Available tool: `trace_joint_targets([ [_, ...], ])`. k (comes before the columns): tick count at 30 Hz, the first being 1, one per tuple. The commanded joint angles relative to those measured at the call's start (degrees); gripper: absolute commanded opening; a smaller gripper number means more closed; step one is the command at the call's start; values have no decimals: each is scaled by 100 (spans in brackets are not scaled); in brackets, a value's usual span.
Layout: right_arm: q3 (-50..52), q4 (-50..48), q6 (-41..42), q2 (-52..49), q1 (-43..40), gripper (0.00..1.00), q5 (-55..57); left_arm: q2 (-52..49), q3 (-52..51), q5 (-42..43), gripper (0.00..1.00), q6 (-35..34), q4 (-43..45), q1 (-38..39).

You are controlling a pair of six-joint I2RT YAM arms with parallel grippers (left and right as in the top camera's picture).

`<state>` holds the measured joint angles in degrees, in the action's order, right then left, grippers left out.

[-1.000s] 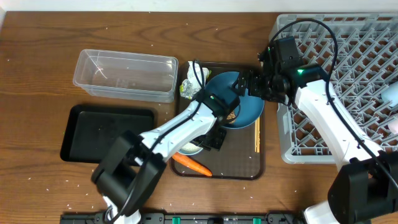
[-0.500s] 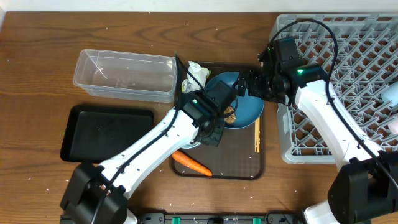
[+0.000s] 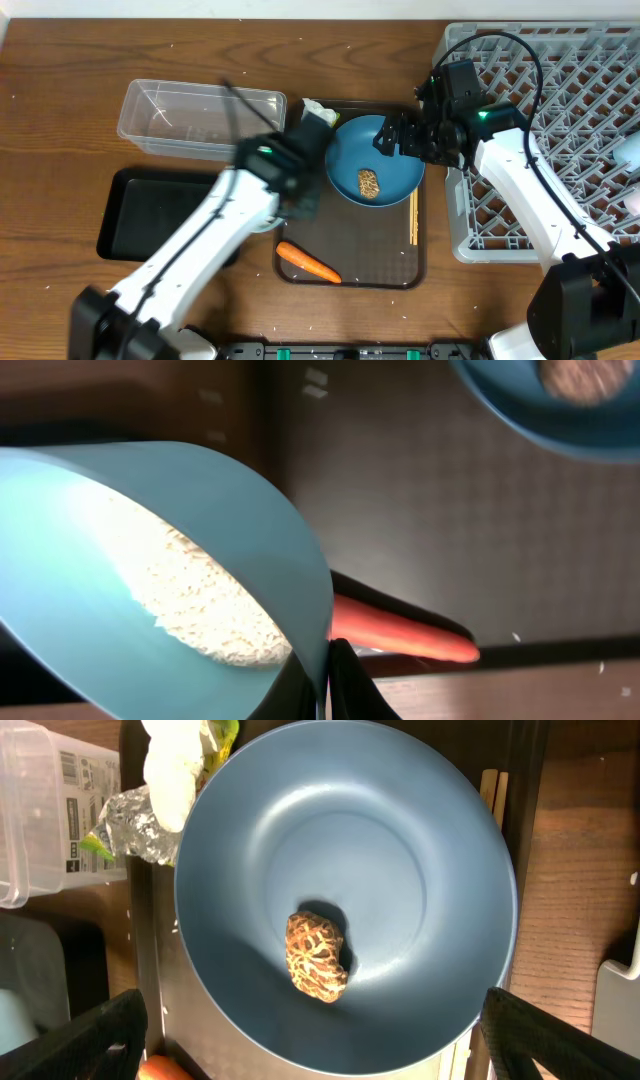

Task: Sort waste into correct bins and load items into the dishwasher rack
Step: 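Lift the rice bowl with the left gripper over the black tray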

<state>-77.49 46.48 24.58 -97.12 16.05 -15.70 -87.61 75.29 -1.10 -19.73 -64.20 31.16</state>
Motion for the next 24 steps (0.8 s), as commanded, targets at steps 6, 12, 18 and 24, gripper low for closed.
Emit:
trace_joint_targets([
  [6,-7,15,2,2,63,99,-42,422,31,1346,6,623,33,-2225],
  [12,-7,50,2,2,63,99,-42,422,-11,3191,6,1491,35,-3893],
  [18,-7,52,2,2,63,99,-39,422,-256,5243,6,2476,-2,-5595],
  [24,-7,33,2,2,63,99,-39,420,-1069,6728,6,3576,4,-6815],
])
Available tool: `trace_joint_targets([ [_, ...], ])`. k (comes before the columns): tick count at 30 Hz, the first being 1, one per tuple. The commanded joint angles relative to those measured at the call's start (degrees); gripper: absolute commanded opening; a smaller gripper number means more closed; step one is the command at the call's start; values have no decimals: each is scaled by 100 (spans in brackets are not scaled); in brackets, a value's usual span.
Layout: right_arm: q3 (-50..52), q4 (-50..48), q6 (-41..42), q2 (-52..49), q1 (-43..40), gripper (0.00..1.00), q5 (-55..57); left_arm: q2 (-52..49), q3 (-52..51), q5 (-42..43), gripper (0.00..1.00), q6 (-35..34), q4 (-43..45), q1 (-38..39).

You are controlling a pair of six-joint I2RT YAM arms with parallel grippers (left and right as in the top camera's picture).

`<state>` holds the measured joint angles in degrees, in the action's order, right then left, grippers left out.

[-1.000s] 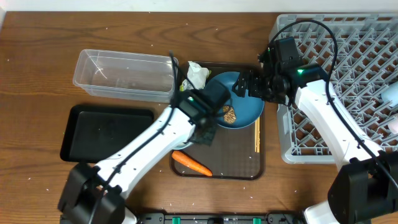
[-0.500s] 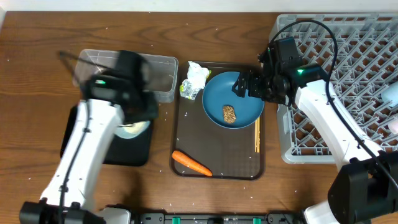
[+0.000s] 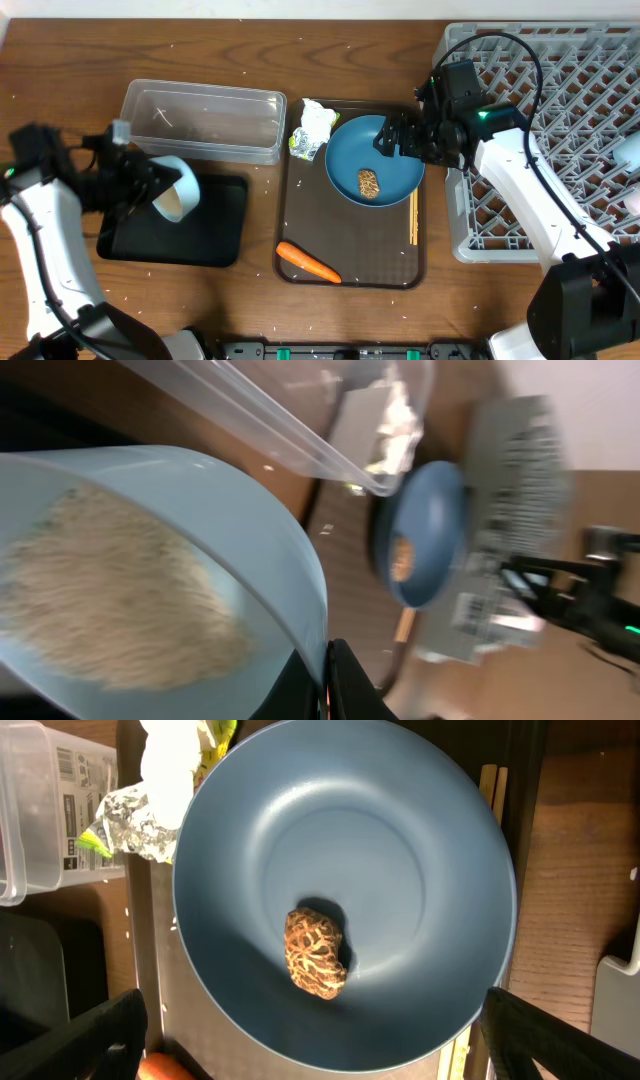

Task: Sort waste into correct bins and load items into the dishwasher rack
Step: 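Lift the rice bowl with the left gripper over the black tray, then tip the rice bowl with the left gripper to pour rice onto the black tray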

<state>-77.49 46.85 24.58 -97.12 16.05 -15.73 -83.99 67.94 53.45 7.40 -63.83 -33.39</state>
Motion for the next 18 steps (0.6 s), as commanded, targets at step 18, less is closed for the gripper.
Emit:
trace_joint_targets([
  [18,-7,-72,0,2,63,99,-37,50,-2535,3665,6,3344,210,-1744],
])
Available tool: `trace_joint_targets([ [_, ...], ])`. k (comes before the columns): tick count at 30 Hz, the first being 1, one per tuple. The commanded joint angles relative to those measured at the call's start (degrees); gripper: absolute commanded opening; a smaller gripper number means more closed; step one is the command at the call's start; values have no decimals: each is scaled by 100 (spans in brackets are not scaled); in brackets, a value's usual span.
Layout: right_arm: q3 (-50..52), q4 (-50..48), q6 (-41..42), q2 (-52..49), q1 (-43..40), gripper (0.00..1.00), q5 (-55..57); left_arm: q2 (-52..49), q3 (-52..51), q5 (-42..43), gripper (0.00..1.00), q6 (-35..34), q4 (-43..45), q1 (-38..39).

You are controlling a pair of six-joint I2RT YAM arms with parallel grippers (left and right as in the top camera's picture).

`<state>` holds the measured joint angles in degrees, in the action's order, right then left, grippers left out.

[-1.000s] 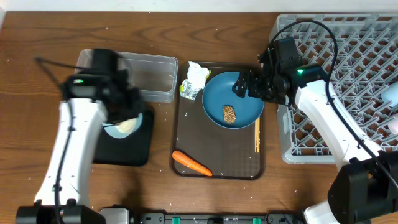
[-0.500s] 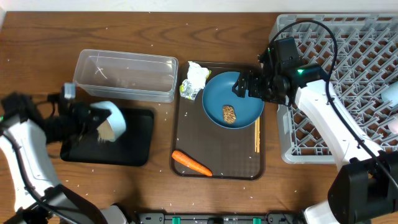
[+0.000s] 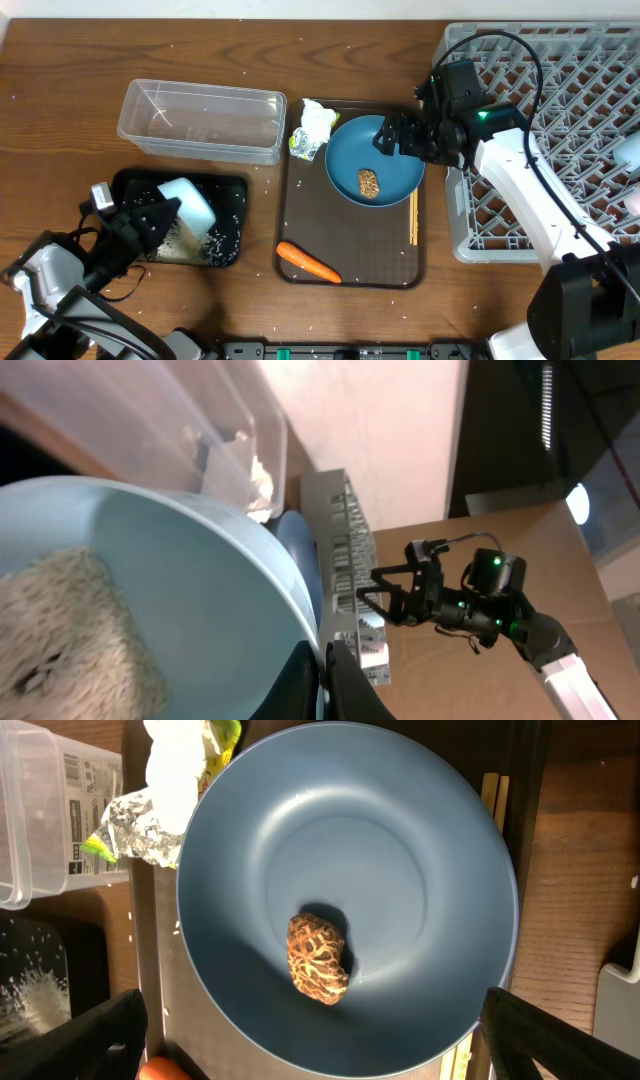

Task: Sort waste into correct bins and load items into the dishwasher rack
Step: 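Tip the rice bowl with the left gripper to pour rice onto the black tray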

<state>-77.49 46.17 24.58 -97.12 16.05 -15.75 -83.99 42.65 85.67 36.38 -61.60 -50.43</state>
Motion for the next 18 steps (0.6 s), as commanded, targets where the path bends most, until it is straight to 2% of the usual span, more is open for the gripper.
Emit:
trace_joint_targets([
  [1,-7,-7,0,2,63,99,-35,50,-7,446,6,431,-9,-39],
  [15,-7,-9,2,2,63,99,-35,50,-7,396,6,496,39,-24],
  [18,-7,-7,0,2,63,99,-35,50,-7,-142,6,498,66,-24],
])
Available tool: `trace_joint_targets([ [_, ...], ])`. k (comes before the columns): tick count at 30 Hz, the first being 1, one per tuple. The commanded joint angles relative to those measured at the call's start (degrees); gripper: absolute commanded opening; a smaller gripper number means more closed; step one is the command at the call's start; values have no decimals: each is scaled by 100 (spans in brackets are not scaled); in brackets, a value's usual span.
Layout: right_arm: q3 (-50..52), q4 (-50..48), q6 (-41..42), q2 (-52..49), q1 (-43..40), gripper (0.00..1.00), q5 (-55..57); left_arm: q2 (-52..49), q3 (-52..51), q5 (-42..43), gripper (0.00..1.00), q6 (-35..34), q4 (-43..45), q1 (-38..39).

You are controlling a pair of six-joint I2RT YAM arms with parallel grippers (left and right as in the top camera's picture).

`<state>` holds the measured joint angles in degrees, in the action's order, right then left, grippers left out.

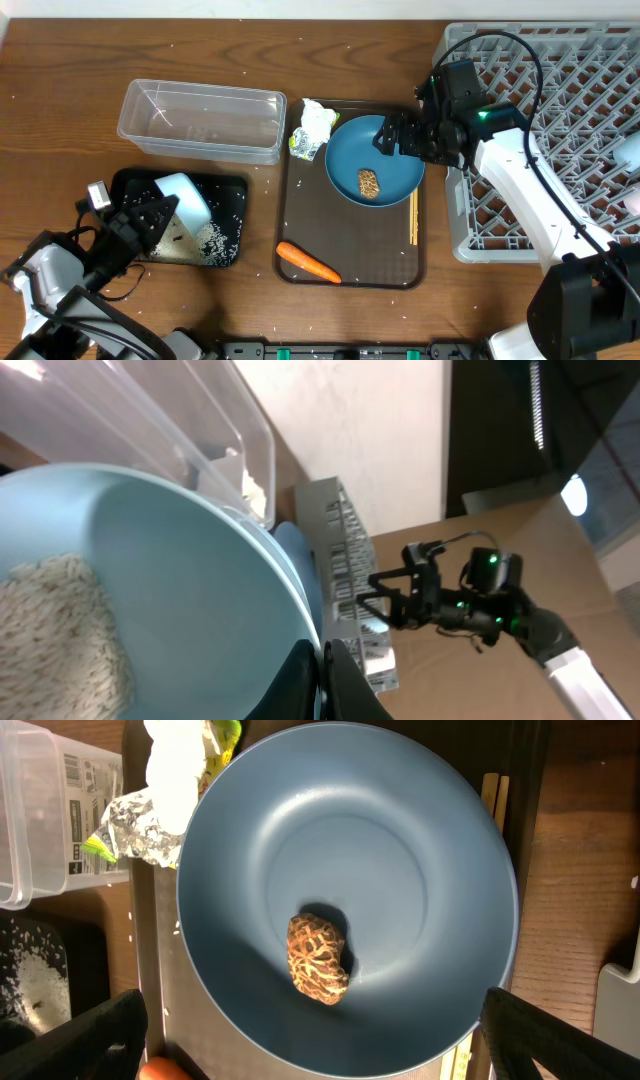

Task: Sort waste into correct bins and load items into the dishwasher rack
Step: 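Tip the rice bowl with the left gripper to pour rice onto the black tray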

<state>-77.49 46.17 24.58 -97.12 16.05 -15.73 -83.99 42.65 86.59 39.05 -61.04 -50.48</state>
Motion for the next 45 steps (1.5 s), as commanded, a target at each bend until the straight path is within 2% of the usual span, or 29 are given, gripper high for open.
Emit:
trace_joint_targets([
  [1,-7,-7,2,2,63,99,-37,50,-7,-490,6,232,7,-20],
  [10,-7,-9,2,2,63,99,-37,50,-37,-669,6,365,225,-17],
  [34,-7,-33,2,2,63,99,-37,-214,-597,-984,7,319,1530,579],
  [41,-7,-31,2,2,63,99,-37,-216,-772,-1665,7,-787,2444,1163],
  [45,-7,-31,2,2,63,99,-37,-216,-772,-2011,17,-1294,2730,1394],
])
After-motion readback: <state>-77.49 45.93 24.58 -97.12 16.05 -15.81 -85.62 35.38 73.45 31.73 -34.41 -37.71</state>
